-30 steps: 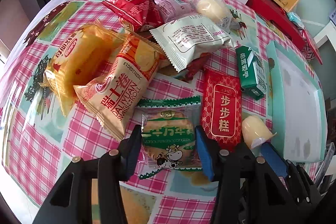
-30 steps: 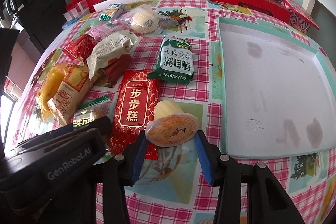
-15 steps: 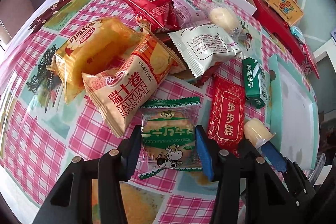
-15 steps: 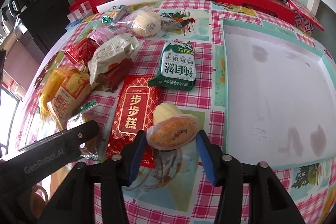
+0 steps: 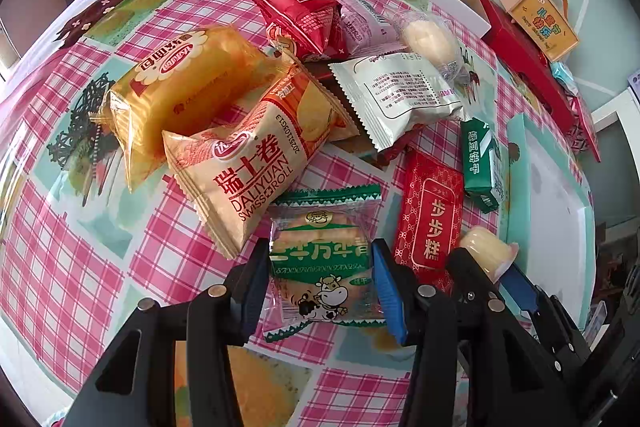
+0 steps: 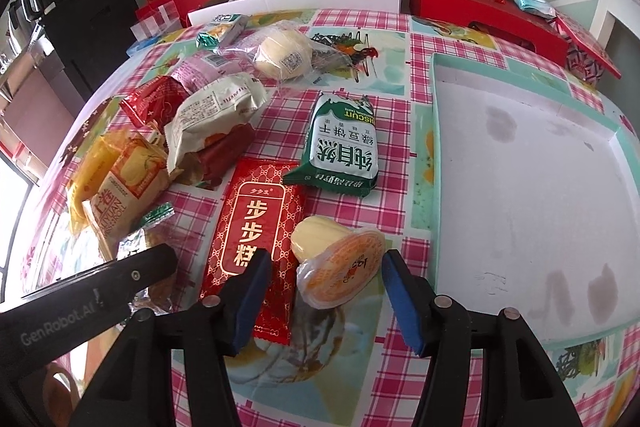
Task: Organize snacks
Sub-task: 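Carry the pudding cup with the right tool while the left carries the biscuit packet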
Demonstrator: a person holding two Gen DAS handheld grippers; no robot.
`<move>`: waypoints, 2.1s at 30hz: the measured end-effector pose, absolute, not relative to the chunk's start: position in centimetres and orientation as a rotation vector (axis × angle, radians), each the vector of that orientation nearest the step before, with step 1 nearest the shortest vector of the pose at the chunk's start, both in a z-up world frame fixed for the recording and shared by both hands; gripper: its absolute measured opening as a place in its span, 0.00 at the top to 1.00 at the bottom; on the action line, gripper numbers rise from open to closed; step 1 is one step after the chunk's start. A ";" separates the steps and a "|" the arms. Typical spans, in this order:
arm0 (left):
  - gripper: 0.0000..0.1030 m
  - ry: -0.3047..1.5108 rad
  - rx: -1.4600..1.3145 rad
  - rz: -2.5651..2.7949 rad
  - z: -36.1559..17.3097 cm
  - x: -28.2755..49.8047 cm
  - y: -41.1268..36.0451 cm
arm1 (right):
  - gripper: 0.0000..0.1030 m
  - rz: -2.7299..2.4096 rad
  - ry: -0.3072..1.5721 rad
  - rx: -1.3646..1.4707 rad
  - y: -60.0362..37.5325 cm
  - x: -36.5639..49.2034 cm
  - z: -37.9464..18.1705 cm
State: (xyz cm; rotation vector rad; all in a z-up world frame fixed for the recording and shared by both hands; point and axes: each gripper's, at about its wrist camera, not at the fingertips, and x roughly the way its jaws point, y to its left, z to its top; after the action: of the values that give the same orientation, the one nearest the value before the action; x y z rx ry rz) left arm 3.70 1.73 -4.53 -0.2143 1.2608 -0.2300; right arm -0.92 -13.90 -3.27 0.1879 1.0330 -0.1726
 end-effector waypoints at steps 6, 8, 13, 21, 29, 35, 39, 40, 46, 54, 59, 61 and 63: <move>0.50 1.260 -0.206 -0.227 -4.5 3.6 1.7 | 0.40 -0.183 1.017 0.180 -14.1 0.1 -3.5; 0.50 1.260 -0.202 -0.226 -4.5 3.5 1.6 | 0.41 -0.184 1.014 0.176 -14.1 0.3 -3.5; 0.50 1.260 -0.188 -0.223 -4.5 3.7 1.3 | 0.51 -0.196 1.010 0.175 -14.1 0.2 -3.4; 0.50 1.253 -0.176 -0.239 -4.4 3.5 1.2 | 0.57 -0.203 1.006 0.157 -13.9 -0.1 -2.8; 0.50 1.199 -0.173 -0.275 -2.8 2.7 0.5 | 0.59 -0.191 0.969 0.191 -14.2 -0.8 -1.5; 0.50 1.112 -0.167 -0.294 -0.8 2.1 0.6 | 0.58 -0.191 0.901 0.233 -14.5 -1.6 0.4; 0.50 1.088 -0.164 -0.311 -0.1 2.1 0.3 | 0.58 -0.203 0.870 0.242 -14.8 -1.9 1.3; 0.50 1.079 -0.158 -0.314 0.1 2.1 0.1 | 0.58 -0.208 0.864 0.251 -15.0 -2.0 1.5; 0.50 1.049 -0.114 -0.346 0.8 2.4 -2.2 | 0.58 -0.271 0.818 0.278 -17.3 -2.5 2.7; 0.50 0.974 -0.037 -0.480 3.0 2.7 -8.9 | 0.58 -0.405 0.770 0.357 -23.0 -3.8 3.6; 0.50 0.952 0.018 -0.563 3.9 2.9 -13.8 | 0.58 -0.490 0.743 0.409 -27.0 -5.1 3.9; 0.50 0.955 0.039 -0.585 3.9 3.1 -15.6 | 0.58 -0.514 0.739 0.453 -28.7 -5.5 3.6; 0.50 0.967 0.052 -0.595 3.7 3.2 -16.8 | 0.58 -0.547 0.737 0.484 -30.4 -6.1 3.3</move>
State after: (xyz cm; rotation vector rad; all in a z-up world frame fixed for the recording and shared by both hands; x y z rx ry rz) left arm 3.23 -16.84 3.74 0.0523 0.9666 -0.5953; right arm -6.11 -30.35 3.29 0.4839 0.7372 -0.5465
